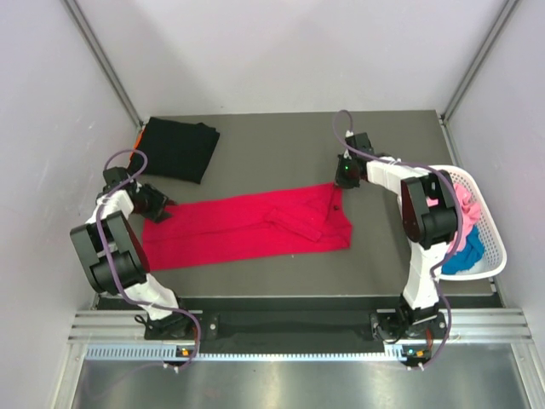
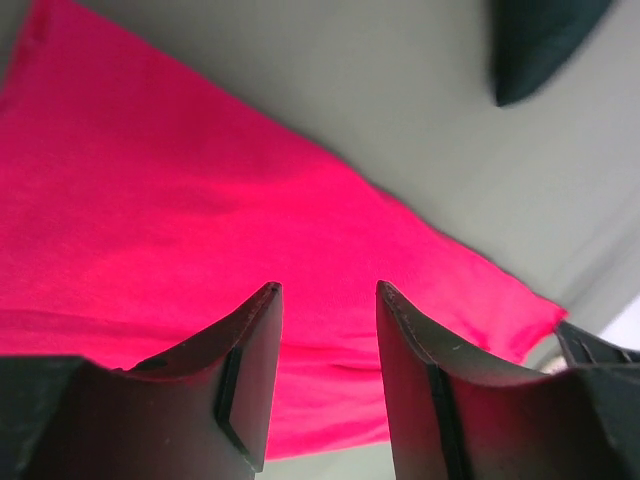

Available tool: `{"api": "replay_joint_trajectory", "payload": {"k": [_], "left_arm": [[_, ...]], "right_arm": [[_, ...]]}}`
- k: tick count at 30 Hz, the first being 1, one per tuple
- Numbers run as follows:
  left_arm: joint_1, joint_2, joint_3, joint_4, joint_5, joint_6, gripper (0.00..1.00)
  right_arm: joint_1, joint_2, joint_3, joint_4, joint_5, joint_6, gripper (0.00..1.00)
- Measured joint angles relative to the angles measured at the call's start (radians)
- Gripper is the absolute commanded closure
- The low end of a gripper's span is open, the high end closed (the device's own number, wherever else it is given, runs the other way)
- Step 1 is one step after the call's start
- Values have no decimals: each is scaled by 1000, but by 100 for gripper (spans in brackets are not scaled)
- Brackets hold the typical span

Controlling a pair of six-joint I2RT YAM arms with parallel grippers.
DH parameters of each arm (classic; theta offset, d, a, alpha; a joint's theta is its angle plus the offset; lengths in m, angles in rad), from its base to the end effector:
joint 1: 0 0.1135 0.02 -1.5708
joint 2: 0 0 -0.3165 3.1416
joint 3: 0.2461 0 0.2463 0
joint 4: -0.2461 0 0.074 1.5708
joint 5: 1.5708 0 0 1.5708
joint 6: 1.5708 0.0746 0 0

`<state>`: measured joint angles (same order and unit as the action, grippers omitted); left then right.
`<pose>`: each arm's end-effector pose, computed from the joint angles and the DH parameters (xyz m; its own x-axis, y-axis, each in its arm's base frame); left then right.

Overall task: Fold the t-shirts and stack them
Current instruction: Fold the tshirt

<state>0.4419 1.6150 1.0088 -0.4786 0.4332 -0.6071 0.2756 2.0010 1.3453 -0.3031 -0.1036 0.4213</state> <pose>0.3123 0.1131 0.2176 -0.5361 -0.8264 -0.1719 -0.6292 0.5270 -0.5713 0.4435 0.1334 0.1818 -0.8528 0.1815 -0.4897 0.0229 0.9497 0.3122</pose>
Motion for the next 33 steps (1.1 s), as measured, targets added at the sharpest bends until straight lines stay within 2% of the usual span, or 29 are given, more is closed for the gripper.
{"api": "replay_joint_trajectory", "payload": {"k": [8,17,21,24,25,27,33], "left_arm": [[0,111,-3,8,-131,18,52],[0,105,1,12,-168,-12,52],[-1,88,15,-1,-225,-10,52],[-7,52,44,-14,-241,1,52],[-15,31,55,-14,-241,4,51],[-47,-19,71,-6,-226,10,50],[-180,-119,56,32,-45,11,52]], "right_arm": [[-3,3,5,-5,15,-2,100],[-13,40,65,-35,7,-18,100],[-13,56,96,-49,7,-37,100],[-18,67,116,-56,-2,-52,93],[-19,67,116,-56,-5,-55,87],[-21,67,117,-56,-23,-63,84],[-37,66,182,-102,-63,-100,77]]}}
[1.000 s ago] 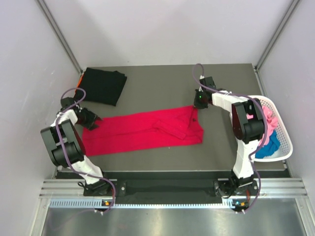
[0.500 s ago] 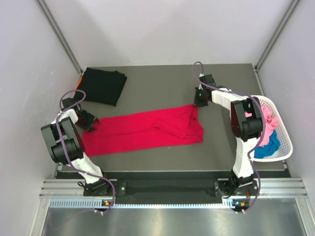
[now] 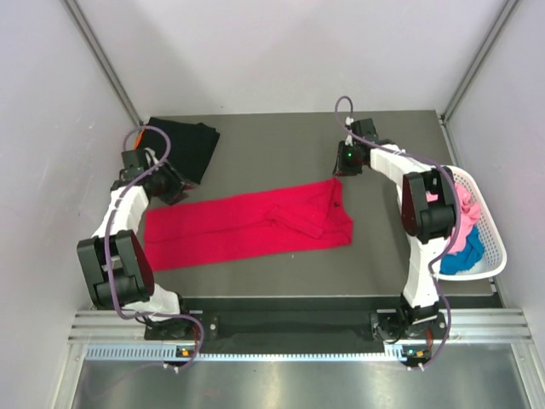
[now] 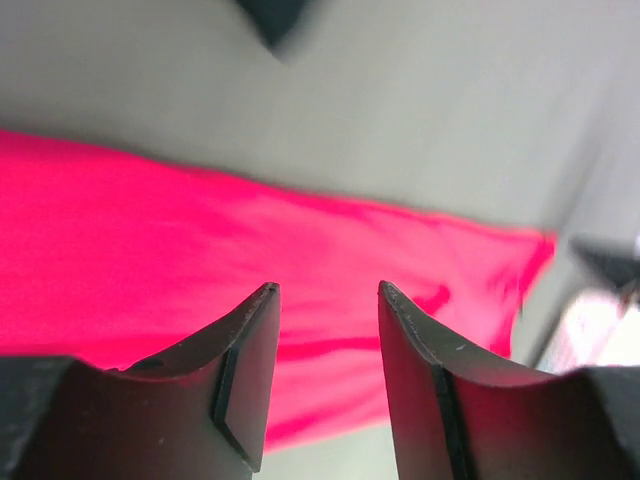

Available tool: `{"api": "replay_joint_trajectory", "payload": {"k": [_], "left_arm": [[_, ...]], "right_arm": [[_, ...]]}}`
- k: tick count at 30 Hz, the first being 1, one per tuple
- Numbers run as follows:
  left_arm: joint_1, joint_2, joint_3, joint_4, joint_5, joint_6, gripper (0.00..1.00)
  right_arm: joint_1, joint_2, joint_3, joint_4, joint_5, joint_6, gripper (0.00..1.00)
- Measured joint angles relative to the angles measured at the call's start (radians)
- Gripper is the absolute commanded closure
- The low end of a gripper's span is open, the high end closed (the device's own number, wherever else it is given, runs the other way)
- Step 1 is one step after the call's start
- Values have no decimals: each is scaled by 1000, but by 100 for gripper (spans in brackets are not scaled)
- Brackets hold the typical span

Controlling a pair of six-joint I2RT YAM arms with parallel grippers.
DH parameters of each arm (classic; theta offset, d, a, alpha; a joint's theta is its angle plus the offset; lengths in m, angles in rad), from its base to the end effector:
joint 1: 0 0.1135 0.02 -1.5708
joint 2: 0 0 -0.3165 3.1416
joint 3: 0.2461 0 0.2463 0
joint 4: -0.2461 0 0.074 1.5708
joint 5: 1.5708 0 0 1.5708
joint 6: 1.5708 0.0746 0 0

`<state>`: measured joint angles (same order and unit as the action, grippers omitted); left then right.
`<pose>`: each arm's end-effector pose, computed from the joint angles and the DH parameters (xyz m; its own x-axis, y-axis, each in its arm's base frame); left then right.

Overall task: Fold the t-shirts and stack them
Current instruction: Fold the tshirt

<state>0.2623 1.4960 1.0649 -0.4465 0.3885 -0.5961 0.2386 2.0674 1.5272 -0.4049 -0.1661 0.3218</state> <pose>0.3259 0.0582 0.2738 -0.6113 -0.7021 -0.3652 -0.4222 0.6796 -0.5999 0.4761 0.1285 0.2008 -0.8506 0.1141 -0.5132 -0.0613 0.9480 0.3124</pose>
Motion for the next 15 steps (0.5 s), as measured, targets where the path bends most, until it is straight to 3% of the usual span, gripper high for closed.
{"api": "replay_joint_trajectory", "payload": {"k": [4,7,15], "left_arm": [[-107,2,-45,5,91,30,53],[-184,3,-85,3,131,59,53],[-218,0,-125,-6,161,124,53]], "right_arm": [[-14,-18,16,-14,-45,-20,61],[-19,-32,16,-23,-77,-36,56],[-42,-38,16,-47,-148,-98,56]]}}
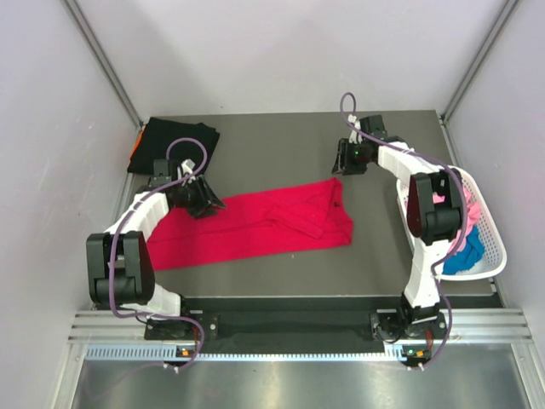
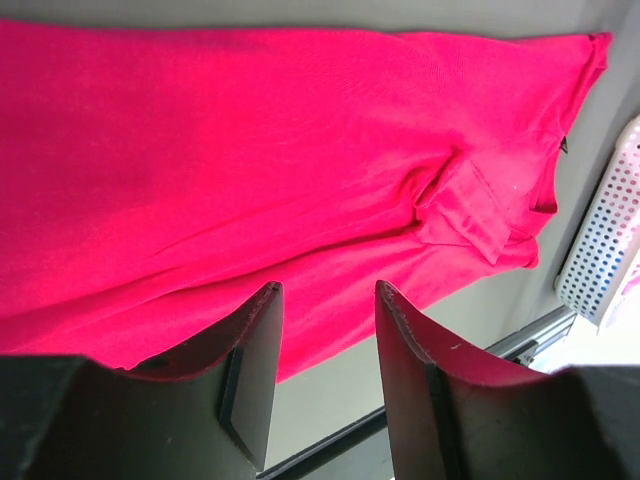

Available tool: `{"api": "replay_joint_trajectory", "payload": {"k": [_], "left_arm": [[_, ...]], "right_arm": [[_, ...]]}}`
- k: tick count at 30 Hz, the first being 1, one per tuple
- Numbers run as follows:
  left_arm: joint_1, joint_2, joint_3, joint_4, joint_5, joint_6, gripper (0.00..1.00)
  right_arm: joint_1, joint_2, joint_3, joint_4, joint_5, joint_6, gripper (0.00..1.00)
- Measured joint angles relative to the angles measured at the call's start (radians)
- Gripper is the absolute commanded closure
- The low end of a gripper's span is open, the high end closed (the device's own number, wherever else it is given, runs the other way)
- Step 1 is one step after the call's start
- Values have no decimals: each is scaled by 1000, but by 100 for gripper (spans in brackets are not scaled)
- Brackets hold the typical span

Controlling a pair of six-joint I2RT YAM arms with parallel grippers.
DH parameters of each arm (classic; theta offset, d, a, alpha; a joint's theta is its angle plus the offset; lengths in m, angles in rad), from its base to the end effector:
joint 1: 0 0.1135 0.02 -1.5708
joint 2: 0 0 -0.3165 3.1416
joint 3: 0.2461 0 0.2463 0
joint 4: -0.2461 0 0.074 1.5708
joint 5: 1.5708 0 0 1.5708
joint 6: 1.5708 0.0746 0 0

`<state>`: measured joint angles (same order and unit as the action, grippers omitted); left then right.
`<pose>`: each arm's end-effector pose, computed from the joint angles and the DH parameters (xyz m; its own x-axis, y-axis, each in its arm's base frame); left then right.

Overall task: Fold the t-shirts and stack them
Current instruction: Fold the tshirt

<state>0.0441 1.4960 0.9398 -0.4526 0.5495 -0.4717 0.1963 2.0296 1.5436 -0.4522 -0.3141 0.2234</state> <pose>0.3057 -0.0255 0.2375 -0.8623 -0.4259 -0.2739 -0.1699 0.7529 -0.6358 0.4713 0.1172 0.2218 -0.8521 0.0454 -0.5213 -0.1803 0.9097 0.3740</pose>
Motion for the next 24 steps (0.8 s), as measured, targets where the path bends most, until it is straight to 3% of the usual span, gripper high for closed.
{"api": "replay_joint_trajectory", "payload": {"k": [14,17,20,21,24], "left_arm": [[-1,-14,-7,6,15,11,54],[-1,-14,-7,6,14,11,55],[-3,-14,-7,6,10,11,55],[-3,-14,-7,6,10,11,55],[-3,-14,-7,6,10,11,55]], "right_arm": [[-49,85,3,-58,-72,-78,64],[-49,90,3,-58,-91,-86,70],[-51,98,3,-56,-105,-92,82],[-51,103,7,-58,-116,-92,91],[-55,119,24,-61,-126,-98,100]]}}
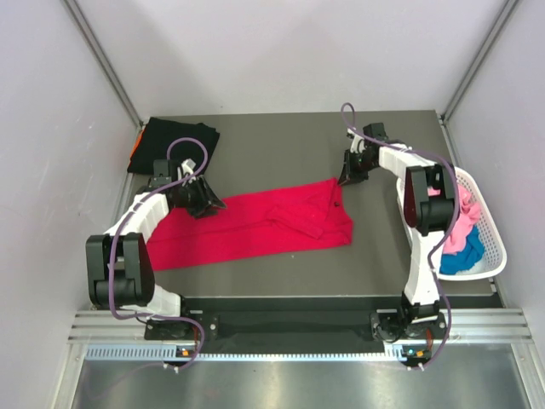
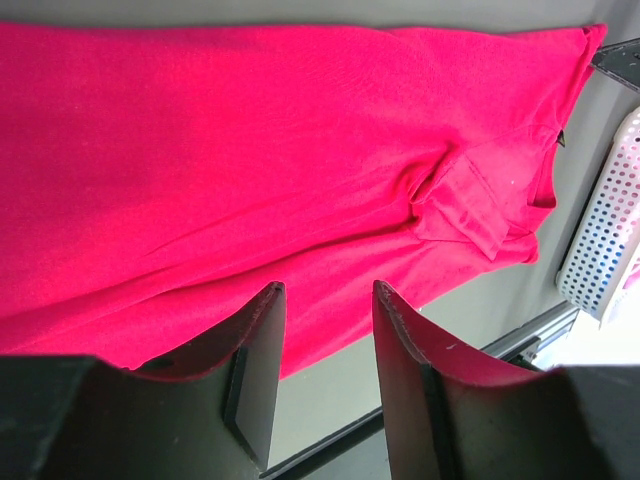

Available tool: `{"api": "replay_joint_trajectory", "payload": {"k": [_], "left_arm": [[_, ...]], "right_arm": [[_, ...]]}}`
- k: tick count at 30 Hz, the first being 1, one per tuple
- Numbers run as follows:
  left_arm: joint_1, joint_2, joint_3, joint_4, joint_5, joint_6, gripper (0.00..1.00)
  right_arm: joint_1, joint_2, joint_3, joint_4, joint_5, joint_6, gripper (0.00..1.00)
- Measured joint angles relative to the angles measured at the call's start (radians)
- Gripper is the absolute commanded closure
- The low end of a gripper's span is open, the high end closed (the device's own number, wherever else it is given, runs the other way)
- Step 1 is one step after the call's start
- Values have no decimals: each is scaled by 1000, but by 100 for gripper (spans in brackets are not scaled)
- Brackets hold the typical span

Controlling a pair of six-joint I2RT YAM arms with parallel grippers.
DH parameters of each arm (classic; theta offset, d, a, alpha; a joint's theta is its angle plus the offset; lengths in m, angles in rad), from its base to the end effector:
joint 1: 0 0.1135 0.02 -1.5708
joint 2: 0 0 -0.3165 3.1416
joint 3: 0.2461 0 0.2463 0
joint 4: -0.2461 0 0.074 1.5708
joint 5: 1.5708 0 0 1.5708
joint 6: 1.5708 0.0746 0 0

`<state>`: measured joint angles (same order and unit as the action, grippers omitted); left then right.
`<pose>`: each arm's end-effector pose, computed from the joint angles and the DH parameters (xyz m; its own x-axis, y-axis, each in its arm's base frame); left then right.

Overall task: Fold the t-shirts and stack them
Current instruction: Fold the tshirt

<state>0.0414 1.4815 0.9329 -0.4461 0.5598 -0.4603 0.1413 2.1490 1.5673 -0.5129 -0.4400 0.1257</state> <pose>0.3030 -0.0271 0.2403 -0.8635 -0.4125 -0.2902 -0.1447 0.7538 -0.6410 0.4810 0.1005 0.1717 -0.9132 -0.0153 -0.4073 -0.2079 0.8771 0.4330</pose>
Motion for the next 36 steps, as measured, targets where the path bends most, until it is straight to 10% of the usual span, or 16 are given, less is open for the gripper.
{"api": "replay_joint_trajectory", "payload": {"k": [19,36], "left_arm": [[-5,-80,52,-29,-153,11,54],[-36,-55,32,-24,-156,40,53]], "right_arm": [[-33,316,558,-184,47,2,98],[-85,483,708,257,55,317,100]]}}
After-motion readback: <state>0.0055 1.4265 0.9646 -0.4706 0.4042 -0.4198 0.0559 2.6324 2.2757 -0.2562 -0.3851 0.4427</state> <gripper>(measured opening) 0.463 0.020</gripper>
